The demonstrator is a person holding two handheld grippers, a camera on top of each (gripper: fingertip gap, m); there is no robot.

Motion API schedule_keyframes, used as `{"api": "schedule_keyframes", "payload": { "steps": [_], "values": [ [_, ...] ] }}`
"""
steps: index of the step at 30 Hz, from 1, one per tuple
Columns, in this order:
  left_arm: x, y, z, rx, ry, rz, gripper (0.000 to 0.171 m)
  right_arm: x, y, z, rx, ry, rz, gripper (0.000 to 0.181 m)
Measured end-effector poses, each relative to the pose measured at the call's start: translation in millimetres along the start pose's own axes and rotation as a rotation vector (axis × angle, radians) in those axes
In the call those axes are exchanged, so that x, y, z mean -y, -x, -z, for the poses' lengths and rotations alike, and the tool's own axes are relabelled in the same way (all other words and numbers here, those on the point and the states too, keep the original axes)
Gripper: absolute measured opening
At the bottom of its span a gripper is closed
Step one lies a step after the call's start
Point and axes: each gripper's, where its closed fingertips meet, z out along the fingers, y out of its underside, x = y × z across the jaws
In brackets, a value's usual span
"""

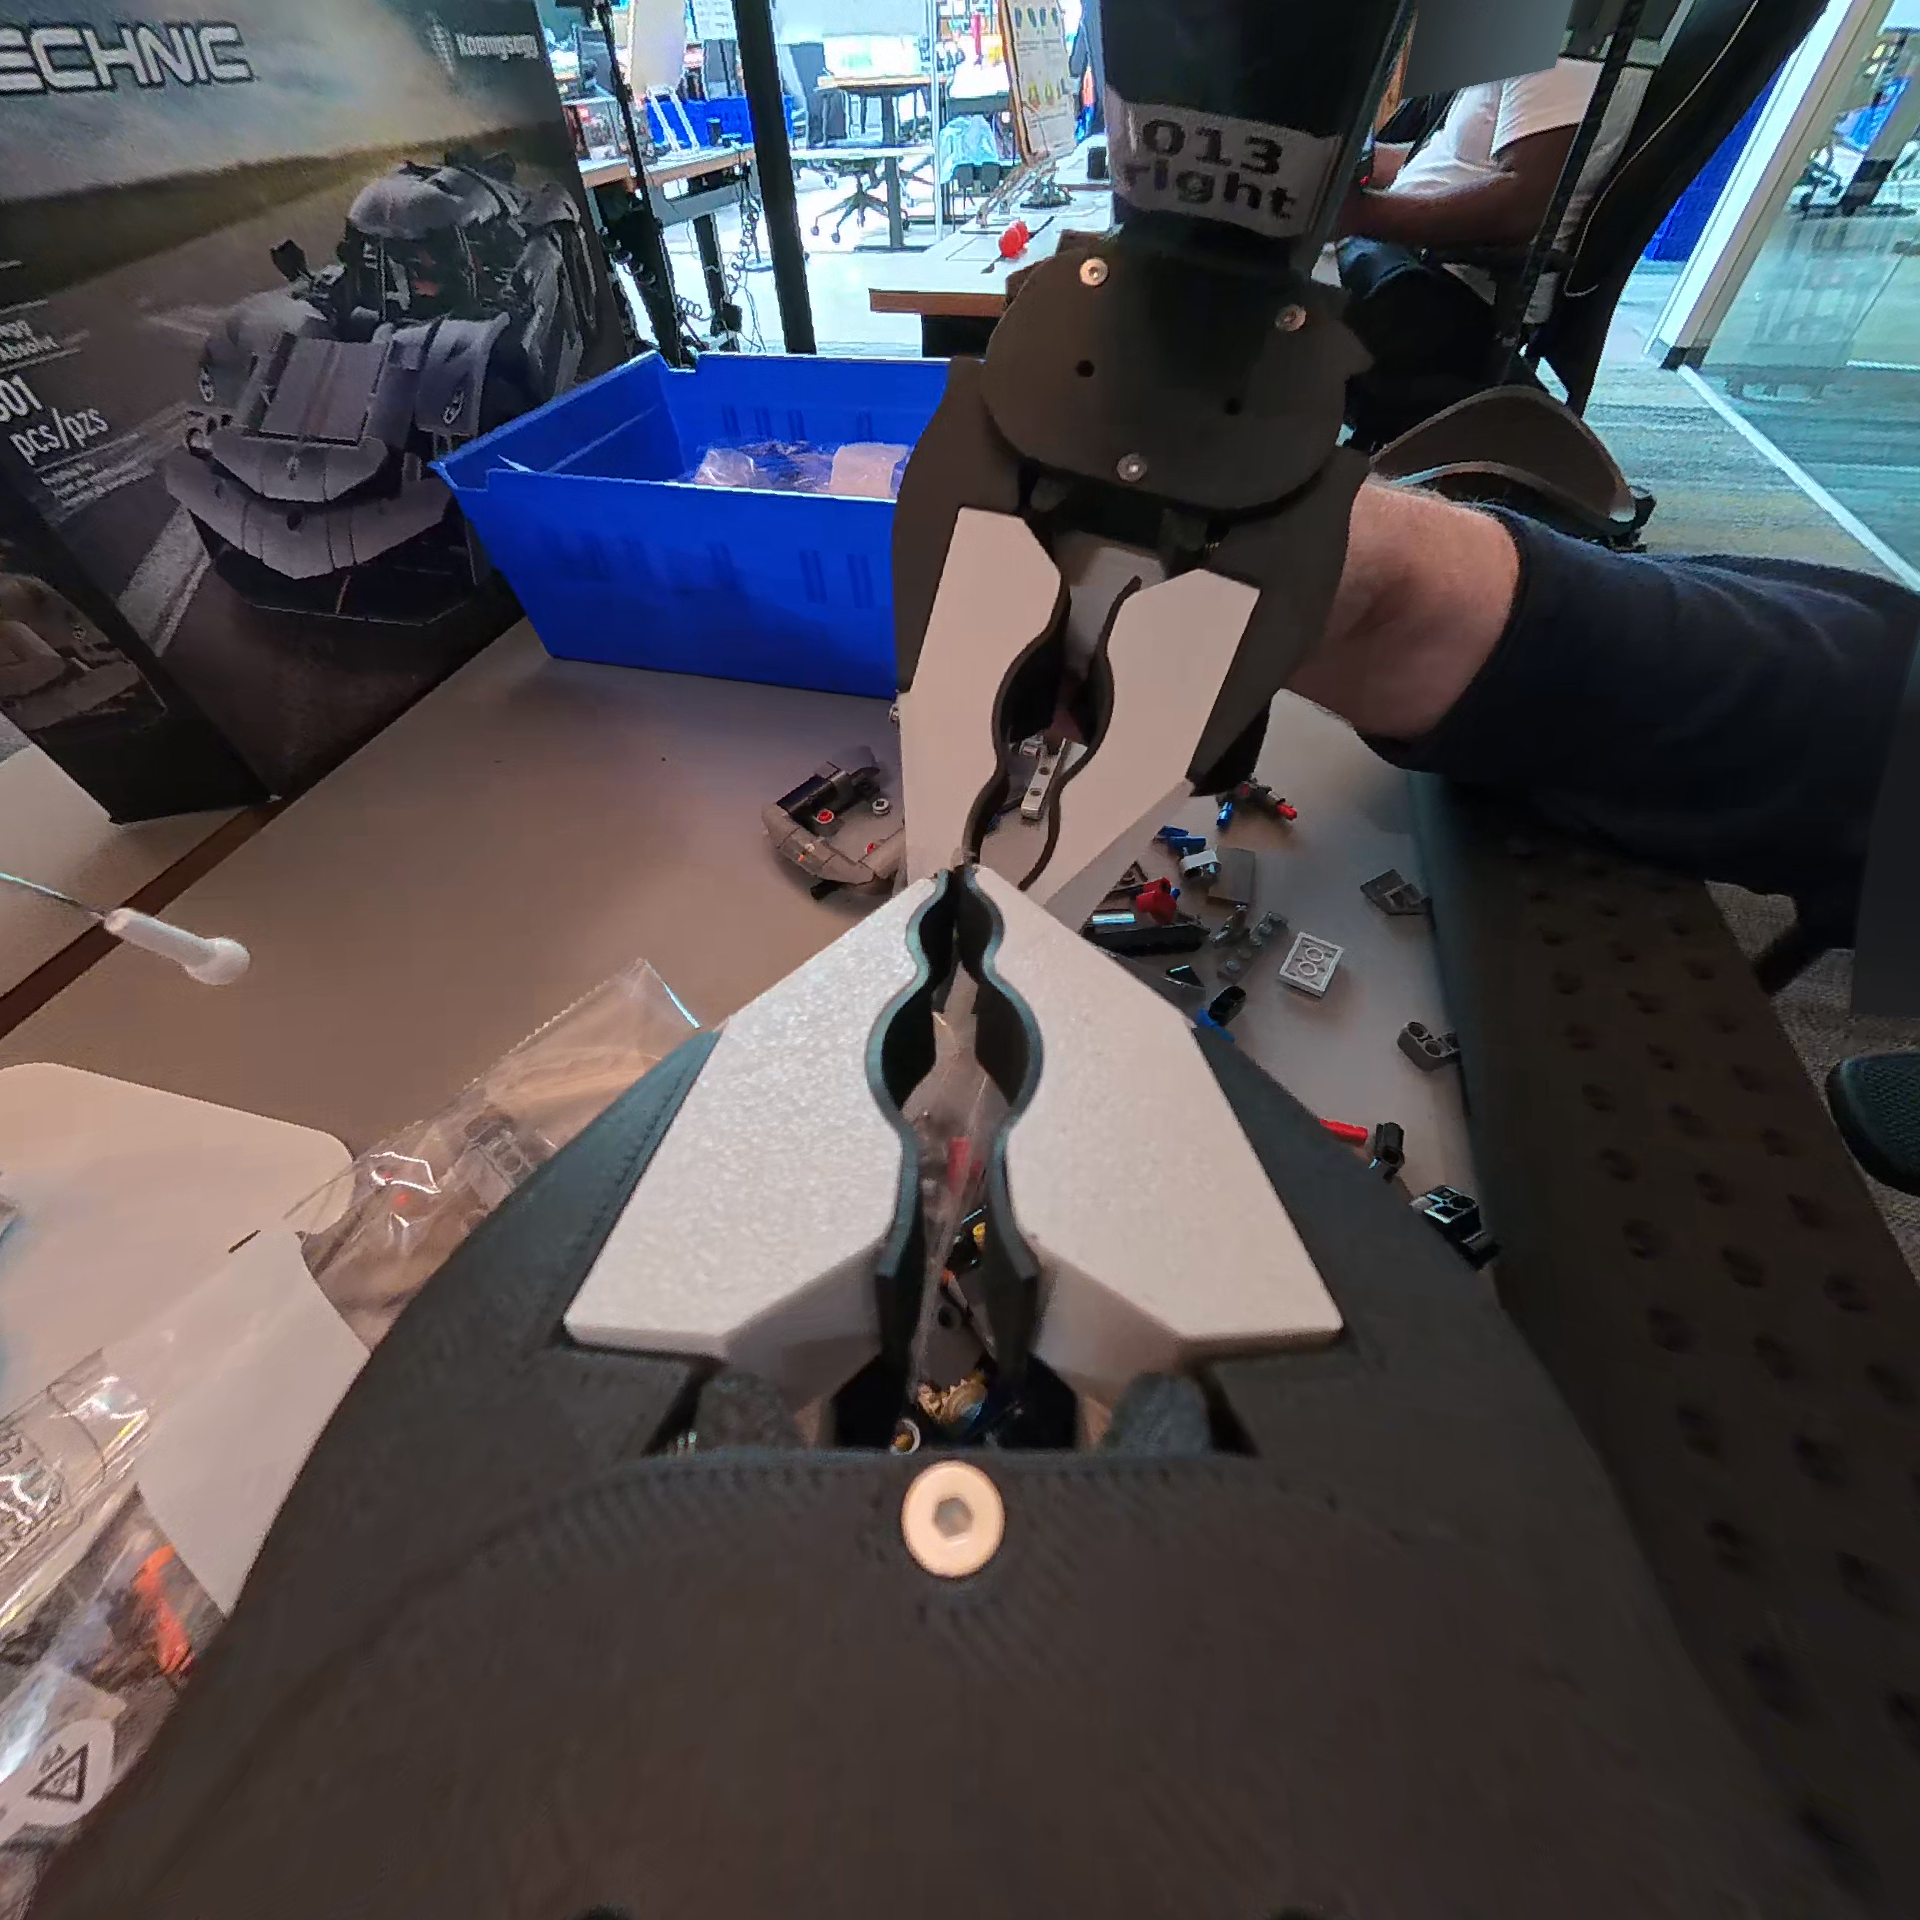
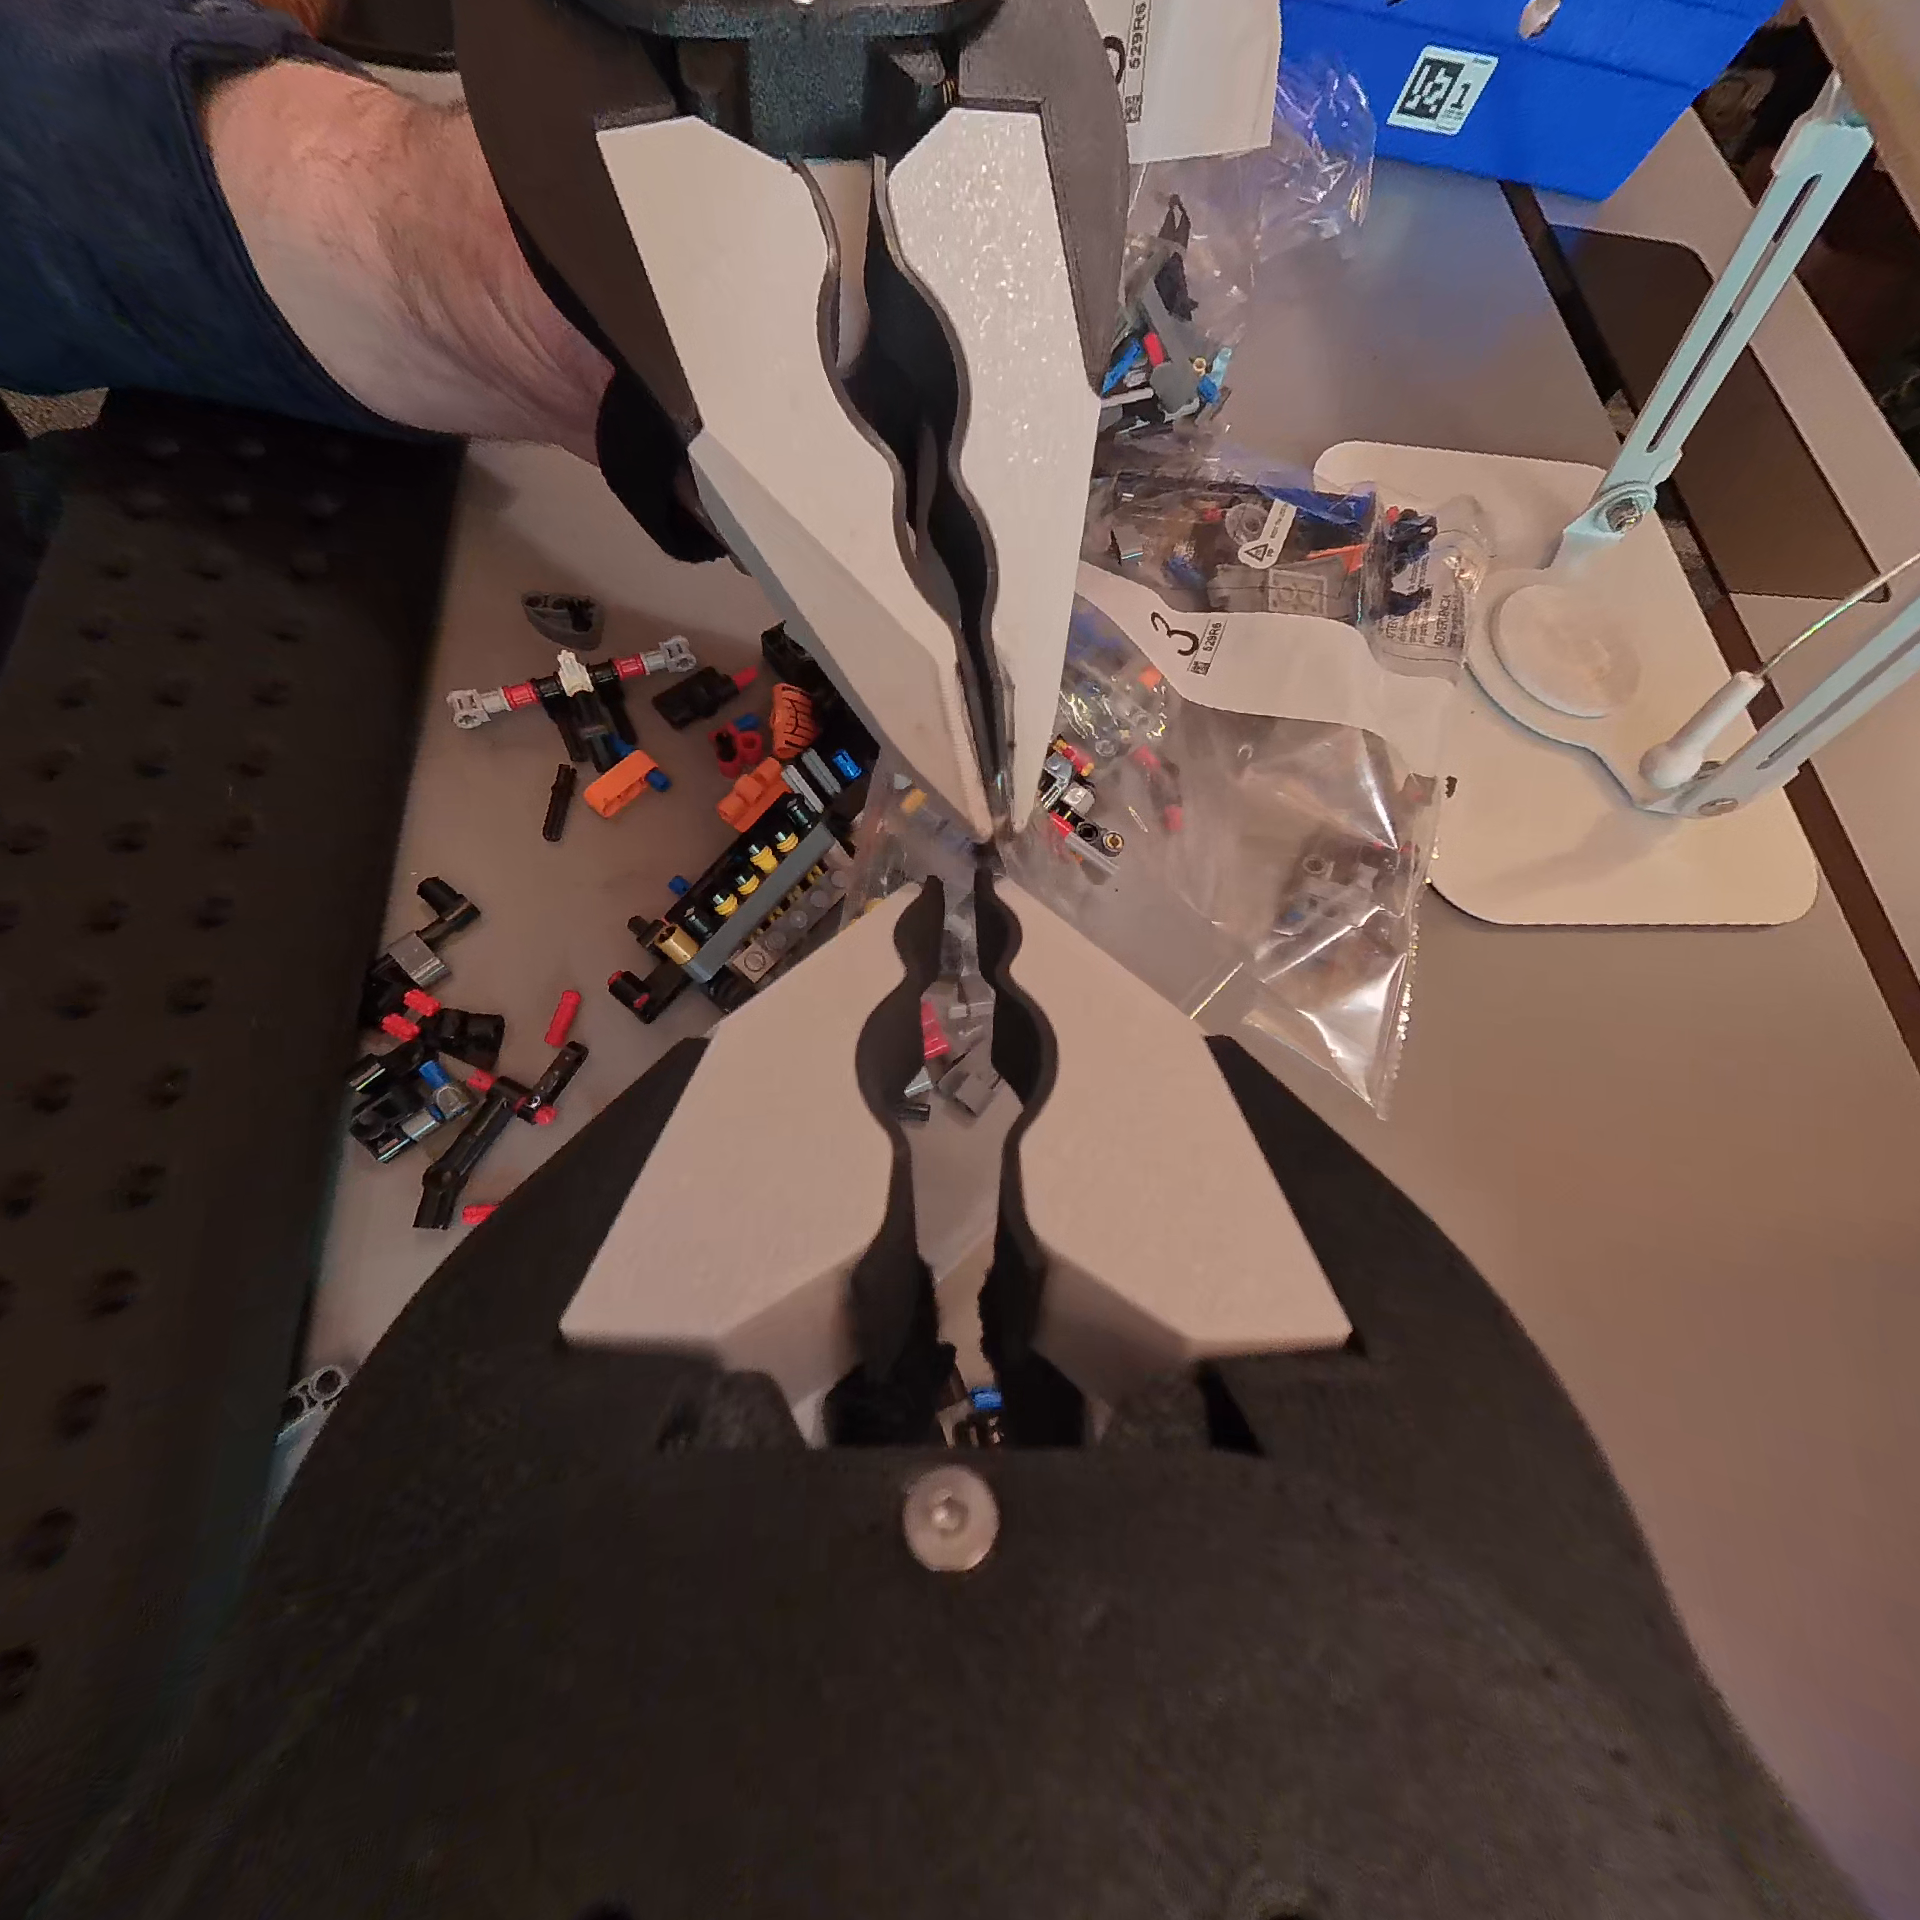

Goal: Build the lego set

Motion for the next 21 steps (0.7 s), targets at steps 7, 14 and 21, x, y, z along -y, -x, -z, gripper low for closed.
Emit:
{"api": "schedule_keyframes", "payload": {
  "steps": [7,14,21],
  "values": [
    [4.5,2.9,3.4,-0.005,-0.034,0.027,0.000,7.2,-7.3,9.0,-0.031,-0.056,-0.015,0.002],
    [8.3,5.8,6.5,-0.008,-0.061,0.049,0.000,12.9,-11.0,14.6,-0.027,-0.125,-0.045,0.000],
    [12.9,11.1,9.3,0.023,-0.078,0.056,0.000,13.7,-15.0,20.7,-0.018,-0.179,-0.085,0.000]
  ]
}}
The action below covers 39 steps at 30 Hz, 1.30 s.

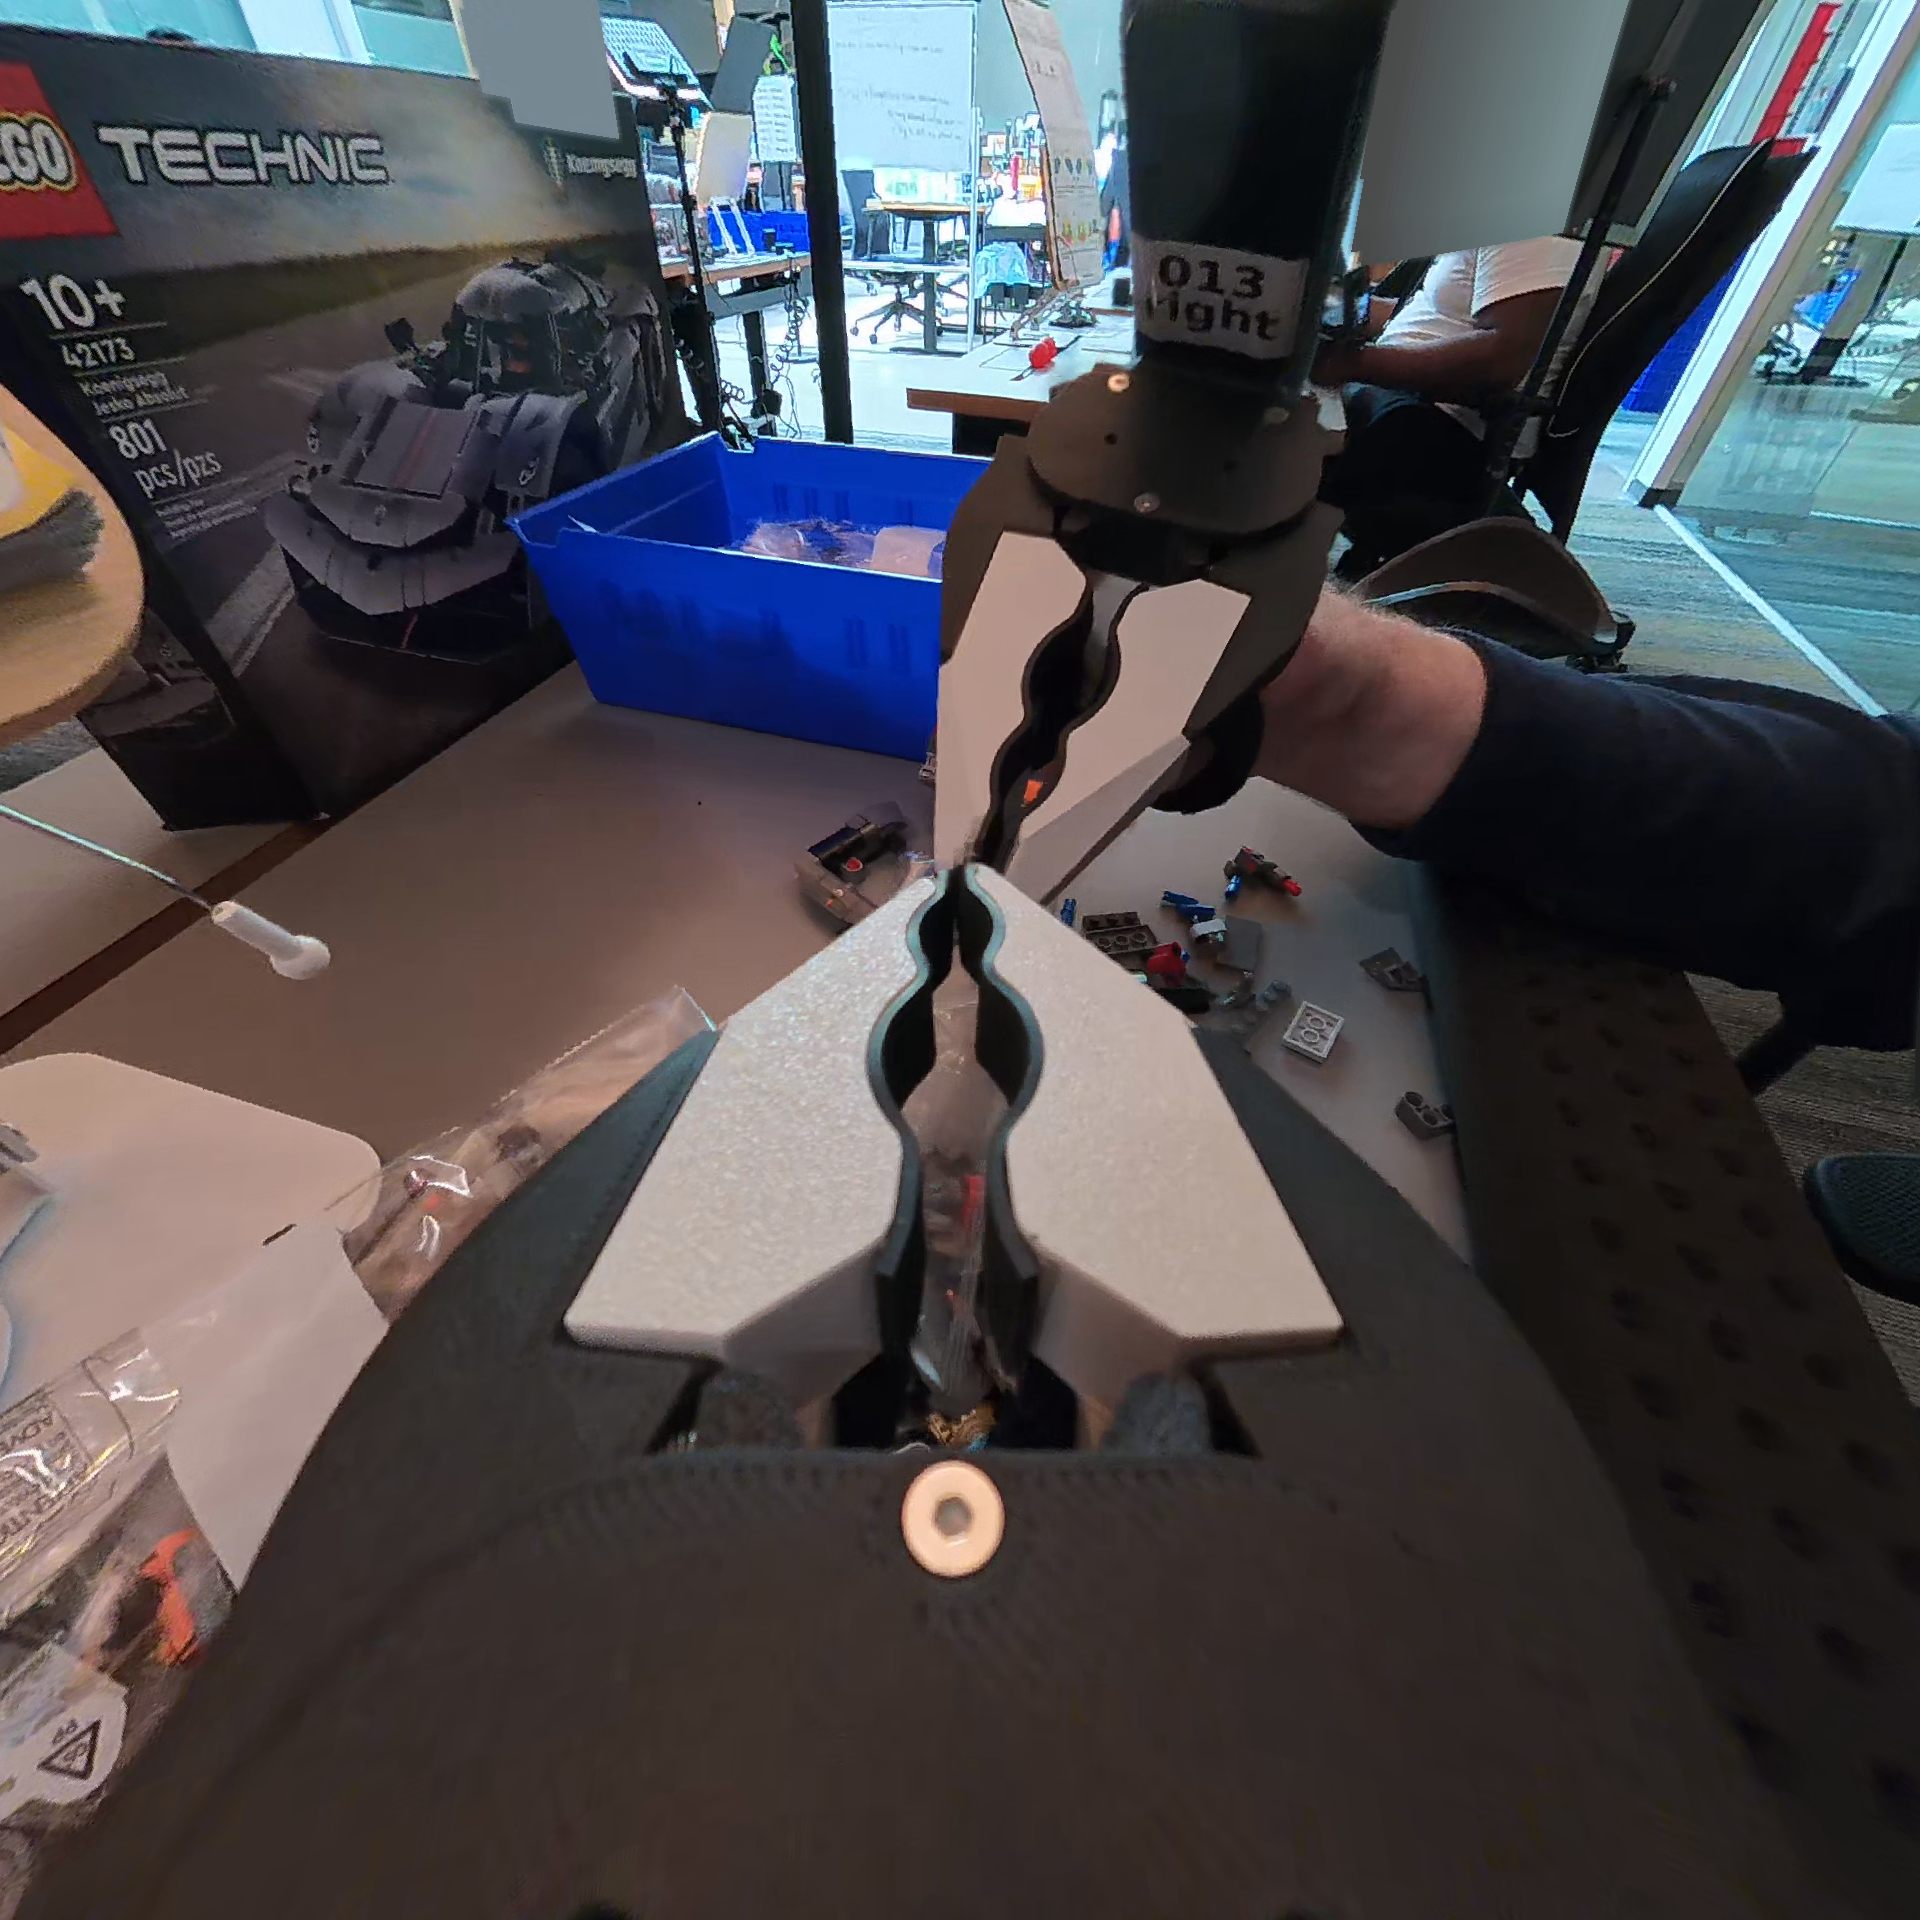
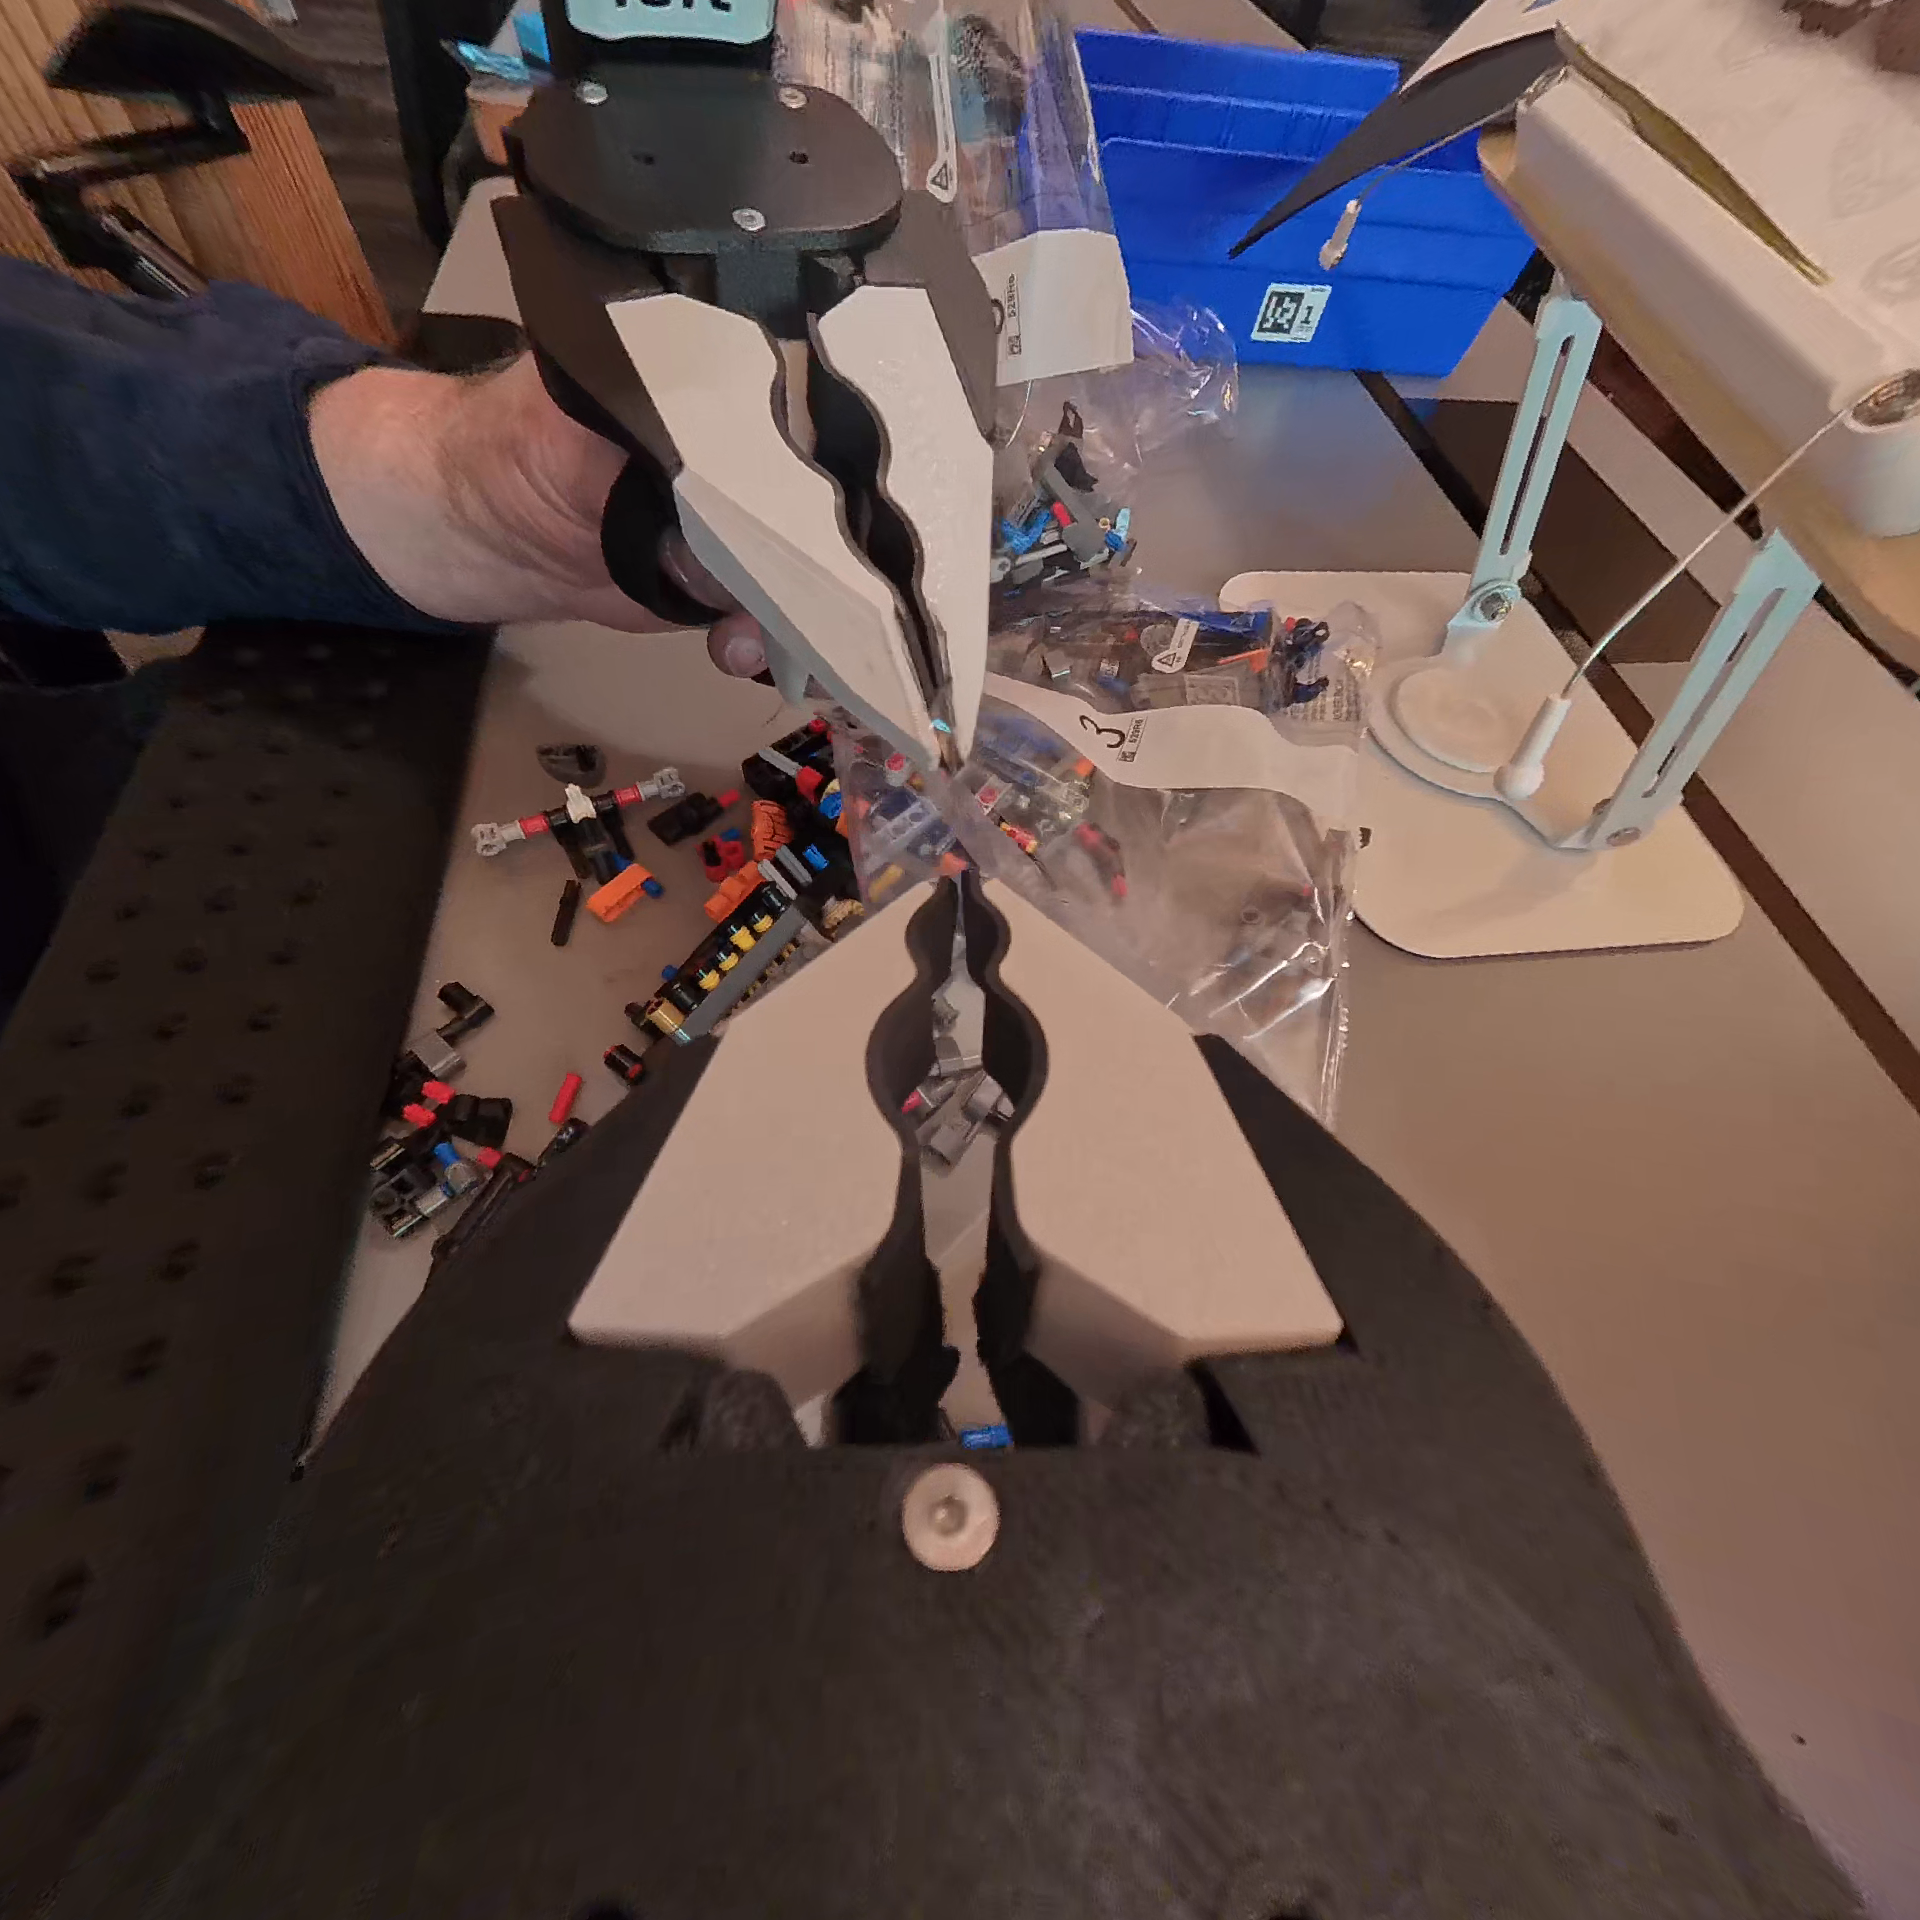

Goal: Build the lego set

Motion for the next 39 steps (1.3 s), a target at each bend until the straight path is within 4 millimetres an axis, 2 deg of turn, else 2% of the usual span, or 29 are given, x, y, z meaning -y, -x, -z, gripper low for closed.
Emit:
{"api": "schedule_keyframes", "payload": {
  "steps": [2,6,9,16,20,22,24,26,28,30,33,36,39],
  "values": [
    [-0.7,2.5,0.5,0.014,0.004,0.005,0.000,-4.5,0.9,-2.6,0.017,0.013,-0.017,0.000],
    [-7.8,3.6,-2.1,0.031,0.044,0.001,0.000,-32.3,6.6,-18.1,0.075,0.147,-0.071,0.002],
    [-12.4,6.2,-5.1,0.045,0.059,0.011,0.000,-37.4,7.5,-20.9,0.072,0.173,-0.054,0.002],
    [-5.7,16.5,3.9,0.067,0.011,0.054,0.000,-20.8,3.3,-6.0,0.075,0.072,-0.080,0.005],
    [-8.3,21.4,5.1,0.086,0.013,0.069,0.000,-0.8,22.2,2.8,0.153,-0.026,0.000,0.002],
    [-9.1,22.5,5.6,0.095,0.018,0.076,0.000,-0.6,38.2,4.1,0.232,-0.022,0.031,0.002],
    [-8.7,23.1,6.0,0.104,0.018,0.074,0.000,-19.3,56.6,-0.9,0.337,0.085,0.029,0.003],
    [-10.5,26.2,6.6,0.117,0.025,0.081,0.000,-39.3,63.7,-10.2,0.363,0.195,0.052,0.006],
    [-11.9,28.1,7.1,0.113,0.020,0.102,0.000,-35.8,69.0,-13.1,0.378,0.172,0.068,0.004],
    [-11.7,28.3,7.2,0.111,0.017,0.107,0.000,-44.6,52.0,-18.9,0.289,0.226,0.027,0.006],
    [-10.7,25.2,5.7,0.108,0.022,0.090,0.000,-79.8,25.4,-28.3,0.159,0.396,-0.004,0.009],
    [-14.0,24.4,3.9,0.104,0.038,0.088,0.000,-103.3,20.6,-35.9,0.116,0.519,0.037,0.013],
    [-14.1,24.1,3.4,0.102,0.039,0.089,0.000,-103.0,21.9,-41.9,0.117,0.517,0.050,0.013]
  ]
}}
